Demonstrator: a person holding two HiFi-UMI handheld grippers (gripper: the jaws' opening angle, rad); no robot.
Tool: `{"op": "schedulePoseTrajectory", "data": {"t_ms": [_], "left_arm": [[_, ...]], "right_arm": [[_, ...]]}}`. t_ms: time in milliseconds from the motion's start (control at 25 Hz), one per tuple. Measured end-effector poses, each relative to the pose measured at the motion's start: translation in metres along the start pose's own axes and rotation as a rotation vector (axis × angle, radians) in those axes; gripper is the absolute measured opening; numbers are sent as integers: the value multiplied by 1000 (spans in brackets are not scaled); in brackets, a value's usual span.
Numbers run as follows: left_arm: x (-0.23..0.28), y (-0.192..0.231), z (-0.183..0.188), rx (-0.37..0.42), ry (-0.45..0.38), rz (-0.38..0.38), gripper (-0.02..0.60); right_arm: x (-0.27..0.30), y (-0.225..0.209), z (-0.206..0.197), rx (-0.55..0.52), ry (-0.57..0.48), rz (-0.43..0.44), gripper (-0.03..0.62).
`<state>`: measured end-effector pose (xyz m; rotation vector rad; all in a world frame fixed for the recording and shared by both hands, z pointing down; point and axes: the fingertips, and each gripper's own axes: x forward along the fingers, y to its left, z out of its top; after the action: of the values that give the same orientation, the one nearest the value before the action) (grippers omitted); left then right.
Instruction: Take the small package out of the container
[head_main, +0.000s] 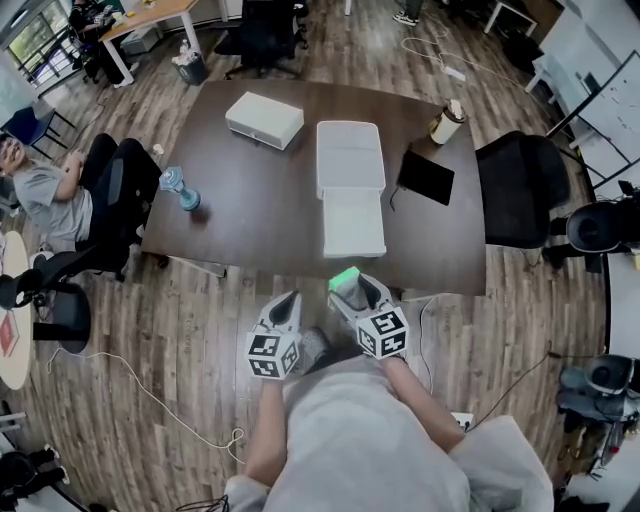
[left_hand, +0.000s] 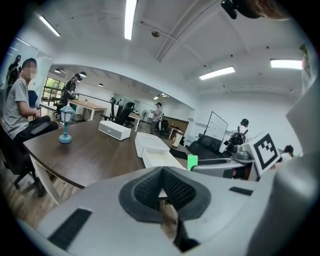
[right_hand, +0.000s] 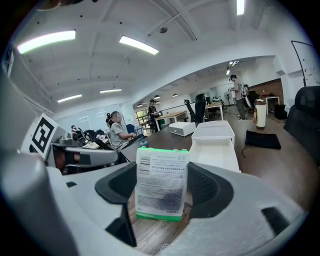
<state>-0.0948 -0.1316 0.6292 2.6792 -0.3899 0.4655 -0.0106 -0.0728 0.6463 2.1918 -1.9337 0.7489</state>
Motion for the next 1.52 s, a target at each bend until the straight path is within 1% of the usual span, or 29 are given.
{"op": "schedulePoseTrajectory", "data": {"t_ms": [160,320,440,720,800,920,1040,1160,1360,1520], "left_arm": [[3,3,-2,11,7,-12,5],[6,8,-2,13,12,9,5],[9,8,-1,4,13,24,6],[19,-3,12,6,-21,-32,6],[19,-6,10,18,-13,-42,8],[21,-4,7,26,7,-38,8],[21,-9,0,23,29,-42,8],[24,-14,-6,40,54,-60,8],[34,-22,-9,62,72,-86,8],[38,-28,-13,78,93,-106,8]], "right_arm": [[7,2,3,-10,-7,10,316],[10,4,4,-3,-8,34,314],[8,2,2,3,-9,31,314],[10,-17,11,4,-37,6,314],[8,-19,9,12,-41,-1,314],[10,-26,9,23,-45,-13,314],[7,-36,12,50,-61,-34,314],[4,-37,9,79,-68,-46,314],[8,-22,-1,61,-50,8,314],[8,-22,0,57,-55,13,314]]}}
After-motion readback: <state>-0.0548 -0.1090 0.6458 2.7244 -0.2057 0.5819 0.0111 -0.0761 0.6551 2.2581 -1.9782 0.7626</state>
